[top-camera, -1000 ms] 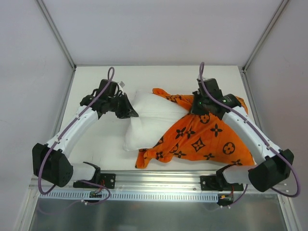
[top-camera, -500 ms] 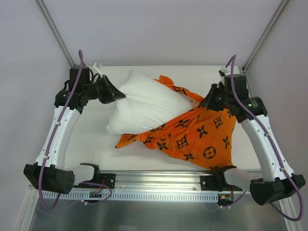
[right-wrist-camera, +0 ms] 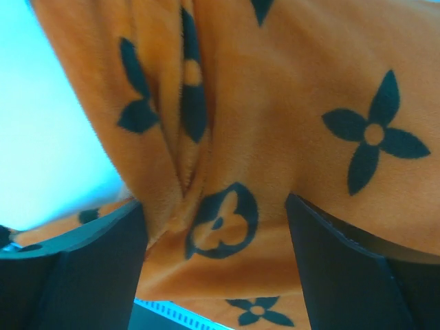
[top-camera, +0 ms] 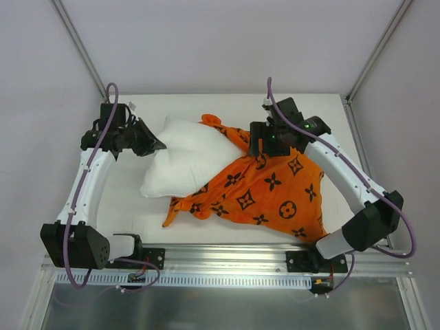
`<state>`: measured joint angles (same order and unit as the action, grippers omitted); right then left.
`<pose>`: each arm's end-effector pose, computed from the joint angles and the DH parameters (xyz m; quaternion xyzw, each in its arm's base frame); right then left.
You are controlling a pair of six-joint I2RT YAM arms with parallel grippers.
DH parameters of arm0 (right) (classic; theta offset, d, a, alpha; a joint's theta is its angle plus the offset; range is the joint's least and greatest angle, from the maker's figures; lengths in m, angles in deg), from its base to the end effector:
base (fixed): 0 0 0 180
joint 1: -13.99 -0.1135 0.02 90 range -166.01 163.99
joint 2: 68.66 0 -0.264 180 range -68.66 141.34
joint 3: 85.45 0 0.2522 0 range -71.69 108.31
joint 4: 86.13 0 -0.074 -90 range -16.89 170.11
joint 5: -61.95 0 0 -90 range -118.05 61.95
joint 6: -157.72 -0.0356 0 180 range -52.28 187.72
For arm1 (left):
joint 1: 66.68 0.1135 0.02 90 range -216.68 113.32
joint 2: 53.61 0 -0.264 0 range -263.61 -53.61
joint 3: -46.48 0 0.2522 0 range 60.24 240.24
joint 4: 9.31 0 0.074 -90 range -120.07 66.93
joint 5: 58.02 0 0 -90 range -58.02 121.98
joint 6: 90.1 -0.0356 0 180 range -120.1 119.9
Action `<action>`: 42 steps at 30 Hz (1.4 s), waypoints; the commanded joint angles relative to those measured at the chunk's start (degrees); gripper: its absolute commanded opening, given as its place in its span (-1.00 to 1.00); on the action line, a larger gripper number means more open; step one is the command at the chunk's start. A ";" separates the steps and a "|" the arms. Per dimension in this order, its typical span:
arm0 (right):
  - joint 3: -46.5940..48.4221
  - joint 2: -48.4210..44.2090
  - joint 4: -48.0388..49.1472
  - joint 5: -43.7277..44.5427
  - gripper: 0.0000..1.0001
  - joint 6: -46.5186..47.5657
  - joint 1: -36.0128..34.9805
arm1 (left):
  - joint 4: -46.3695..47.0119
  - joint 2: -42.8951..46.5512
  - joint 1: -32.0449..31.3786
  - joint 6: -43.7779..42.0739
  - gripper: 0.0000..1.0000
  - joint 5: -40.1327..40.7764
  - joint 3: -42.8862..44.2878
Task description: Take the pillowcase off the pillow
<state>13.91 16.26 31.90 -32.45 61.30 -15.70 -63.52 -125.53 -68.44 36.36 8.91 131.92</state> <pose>0.2721 0.1583 0.3586 -0.2015 0.9095 0.1462 0.3330 0.2637 -0.0221 0.3538 -0.1859 0.8748 -0.3055 0.3267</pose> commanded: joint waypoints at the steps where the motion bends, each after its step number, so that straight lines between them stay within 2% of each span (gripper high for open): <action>1: 0.97 -1.33 -4.35 7.09 0.70 3.25 0.25 | 3.00 1.43 1.23 -1.66 -1.00 2.50 0.83; 4: 0.00 -5.20 -3.48 6.00 0.76 2.99 4.72 | 3.00 2.05 3.07 -2.97 -1.00 1.98 0.39; 6: 2.79 -5.39 -3.21 5.72 0.76 3.07 7.09 | 3.00 2.05 3.69 -4.12 -1.00 0.23 0.30; 8: 7.62 -1.20 -5.39 5.99 0.78 4.30 6.23 | 3.09 1.79 3.61 -4.30 -1.00 -1.18 -0.05; 9: 10.78 0.92 -6.45 5.99 0.81 4.74 3.53 | 3.09 1.70 3.69 -4.56 -1.00 -1.80 -0.22; 11: 21.94 6.02 -9.69 9.05 0.87 5.97 -0.26 | 3.18 1.70 3.61 -4.56 -1.00 -2.42 -0.84; 12: 26.15 11.96 -10.76 9.58 0.89 5.89 -3.06 | 3.09 1.78 3.61 -4.65 -1.00 -2.51 -1.01; 13: 35.07 15.32 -11.90 9.33 0.89 5.97 -3.87 | 3.09 1.87 3.61 -4.91 -1.00 -2.85 -1.36; 15: 44.51 22.18 -15.06 8.19 0.89 5.45 -5.02 | 3.09 1.96 3.61 -5.26 -1.00 -3.38 -1.46; 16: 49.17 29.17 -16.21 7.40 0.89 4.93 -5.37 | 3.01 2.13 3.61 -5.35 -1.00 -3.65 -1.63; 17: 57.66 32.46 -17.78 6.52 0.89 4.40 -5.46 | 3.00 2.48 3.52 -5.44 -1.00 -4.17 -1.72; 19: 61.78 38.88 -17.37 2.68 0.89 1.68 -5.81 | 3.00 2.75 3.52 -5.62 -1.00 -4.35 -1.89; 23: 53.81 41.11 -7.18 -2.79 0.90 -1.32 -7.13 | 3.09 3.28 3.52 -5.62 -1.00 -5.49 -2.25; 25: 51.77 43.03 -6.55 -4.03 0.89 -1.15 -8.54 | 3.00 3.37 3.52 -5.79 -1.00 -6.28 -2.77; 27: 52.03 44.27 -7.51 -3.86 0.77 -0.88 -9.06 | 3.09 3.72 3.60 -5.97 -1.00 -6.11 -3.21; 28: 51.51 44.36 -7.87 -2.90 0.46 -0.71 -9.15 | 3.01 3.80 3.52 -5.88 -1.00 -5.85 -3.47; 30: 47.67 42.53 -8.22 -0.09 -0.03 -0.88 -8.72 | 3.00 4.24 3.52 -5.97 -1.00 -4.80 -3.65; 31: 45.81 41.47 -7.96 2.62 -0.60 -1.31 -8.28 | 3.00 4.51 3.60 -5.97 -1.00 -4.27 -3.65; 33: 41.16 37.08 -7.52 5.44 -0.98 -2.19 -6.09 | 2.66 5.73 4.39 -5.62 -1.00 -2.52 -3.48; 36: 26.50 27.87 -3.05 6.86 -0.99 -3.34 -1.43 | 1.69 7.67 10.53 -5.70 -1.00 -4.26 -3.91; 37: 18.11 25.23 0.27 7.21 -0.99 -3.78 -0.03 | 1.34 8.19 11.77 -6.05 -1.00 -4.44 -3.92; 40: 6.81 16.34 4.42 7.22 -0.99 -4.05 5.60 | 0.19 9.69 15.03 -7.20 -1.00 -5.14 -4.00; 42: 4.67 12.22 4.70 7.91 -0.99 -3.78 8.59 | 0.19 9.87 15.29 -6.76 -1.00 -5.76 -4.09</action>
<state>23.05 35.39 39.16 -31.84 56.51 -12.80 -66.41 -118.63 -56.03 30.64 1.11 126.61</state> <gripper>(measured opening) 0.031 0.036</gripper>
